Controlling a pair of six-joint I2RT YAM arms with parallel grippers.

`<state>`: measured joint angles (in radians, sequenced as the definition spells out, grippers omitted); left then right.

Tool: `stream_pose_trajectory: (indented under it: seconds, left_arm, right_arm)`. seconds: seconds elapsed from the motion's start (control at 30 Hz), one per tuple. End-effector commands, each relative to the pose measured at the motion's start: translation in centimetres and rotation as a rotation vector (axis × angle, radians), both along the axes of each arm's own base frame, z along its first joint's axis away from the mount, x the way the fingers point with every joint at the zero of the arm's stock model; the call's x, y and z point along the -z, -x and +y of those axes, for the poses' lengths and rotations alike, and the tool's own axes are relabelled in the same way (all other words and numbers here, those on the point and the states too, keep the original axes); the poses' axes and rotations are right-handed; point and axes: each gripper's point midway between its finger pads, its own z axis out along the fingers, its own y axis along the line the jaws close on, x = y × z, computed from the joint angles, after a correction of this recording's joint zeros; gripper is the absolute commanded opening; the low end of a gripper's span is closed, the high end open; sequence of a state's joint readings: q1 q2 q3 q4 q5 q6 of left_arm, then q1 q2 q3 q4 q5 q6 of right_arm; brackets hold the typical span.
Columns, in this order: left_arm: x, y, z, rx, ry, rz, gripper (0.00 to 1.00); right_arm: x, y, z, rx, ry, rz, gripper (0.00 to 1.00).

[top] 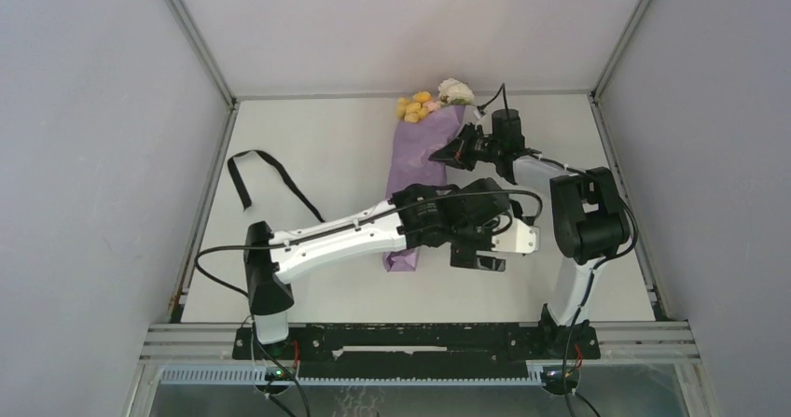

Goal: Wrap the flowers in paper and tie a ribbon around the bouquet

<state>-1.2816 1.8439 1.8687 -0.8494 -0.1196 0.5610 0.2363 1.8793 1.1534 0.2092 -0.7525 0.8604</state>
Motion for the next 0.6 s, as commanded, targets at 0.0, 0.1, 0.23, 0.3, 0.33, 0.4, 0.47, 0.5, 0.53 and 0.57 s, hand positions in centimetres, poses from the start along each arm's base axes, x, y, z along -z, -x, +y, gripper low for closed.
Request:
stream_pose_trajectory:
  seconds: [0.0,0.1,0.23,0.3,0.33,0.4,0.47,0.5,0.53,0.57]
  left_arm:
    - [-6.4,0.5,7.4,-0.094,0.042,0.135,1.0]
    - [-7.0,-3.5,14.2,-0.295,0.036,0.17,1.0]
    - [-5.4,-9.9,24.7,-0.688,0.087,0.236,1.0]
    - [-3.7,-12.7,30.8,-0.92,0.133,0.268,1.0]
    - [-2.7,-14.0,34.2,-1.04,0.153,0.273,1.0]
    - [0.3,-15.7,41.2,-1.276,0.12,0.267,1.0]
    - [3.7,-16.4,48.3,-1.5,-0.01,0.248,1.0]
    - [5.2,-16.5,51.3,-1.573,-0.063,0.26,1.0]
    - [6.7,-16.5,53.5,-1.622,-0.094,0.29,1.0]
    - [8.7,-16.6,55.3,-1.659,-0.124,0.348,1.0]
  right_arm:
    - [-4.3,0.7,0.9,-0.077,0.002,-0.147,0.0]
    - [-3.7,1.3,1.3,-0.103,0.022,-0.145,0.0]
    - [-3.0,1.9,1.8,-0.132,0.044,-0.142,0.0]
    - [-2.7,2.3,2.0,-0.142,0.06,-0.141,0.0]
    - [-2.5,2.4,2.0,-0.145,0.07,-0.14,0.0]
    - [-2.0,2.7,2.1,-0.149,0.092,-0.135,0.0]
    - [-1.6,3.0,2.3,-0.157,0.107,-0.131,0.0]
    - [-1.4,3.1,2.5,-0.162,0.112,-0.128,0.0]
    - [-1.2,3.3,2.6,-0.166,0.118,-0.128,0.0]
    - [-1.1,3.4,2.7,-0.17,0.123,-0.127,0.0]
